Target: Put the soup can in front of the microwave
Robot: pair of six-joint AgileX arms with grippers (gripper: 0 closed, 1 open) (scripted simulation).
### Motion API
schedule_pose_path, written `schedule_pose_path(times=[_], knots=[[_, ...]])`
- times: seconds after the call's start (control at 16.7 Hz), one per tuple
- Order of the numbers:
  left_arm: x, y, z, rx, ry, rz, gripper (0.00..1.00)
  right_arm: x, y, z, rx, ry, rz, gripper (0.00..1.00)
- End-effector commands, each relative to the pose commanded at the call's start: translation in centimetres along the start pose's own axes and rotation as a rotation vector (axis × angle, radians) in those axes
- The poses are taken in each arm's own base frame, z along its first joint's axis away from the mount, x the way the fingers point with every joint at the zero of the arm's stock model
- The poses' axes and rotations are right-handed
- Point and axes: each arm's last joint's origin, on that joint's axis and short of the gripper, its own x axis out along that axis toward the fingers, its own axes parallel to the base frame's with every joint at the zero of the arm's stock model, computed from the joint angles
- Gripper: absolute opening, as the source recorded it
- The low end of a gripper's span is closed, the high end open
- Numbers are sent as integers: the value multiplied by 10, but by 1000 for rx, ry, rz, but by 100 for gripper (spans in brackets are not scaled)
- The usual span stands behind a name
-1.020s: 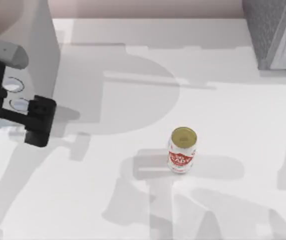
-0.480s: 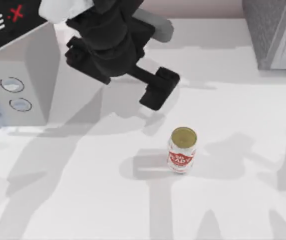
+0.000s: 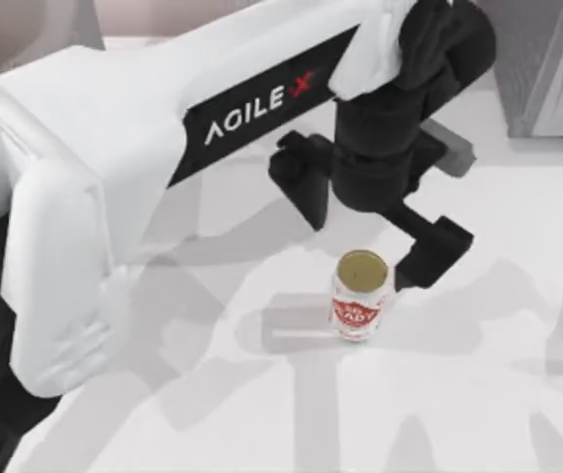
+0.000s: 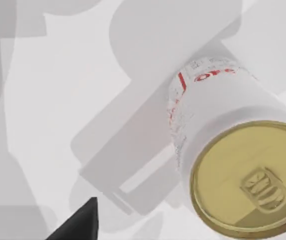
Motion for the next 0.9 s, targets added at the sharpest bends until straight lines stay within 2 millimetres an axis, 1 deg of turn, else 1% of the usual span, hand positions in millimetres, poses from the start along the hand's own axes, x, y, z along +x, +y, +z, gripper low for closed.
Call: schedule_pose_path(times=[0.12,0.42,0.48,0.6,0.78,0.9], knots=[[4,-4,2,7,12,2,100,0,0,0,0,0,0,100],[5,-2,2,4,11,1,100,0,0,0,0,0,0,100],[8,-3,3,7,11,2,100,0,0,0,0,0,0,100],[22,-3,3,7,12,2,100,0,0,0,0,0,0,100],[53,-4,3,7,12,2,100,0,0,0,0,0,0,100],[63,-4,2,7,12,2,100,0,0,0,0,0,0,100]])
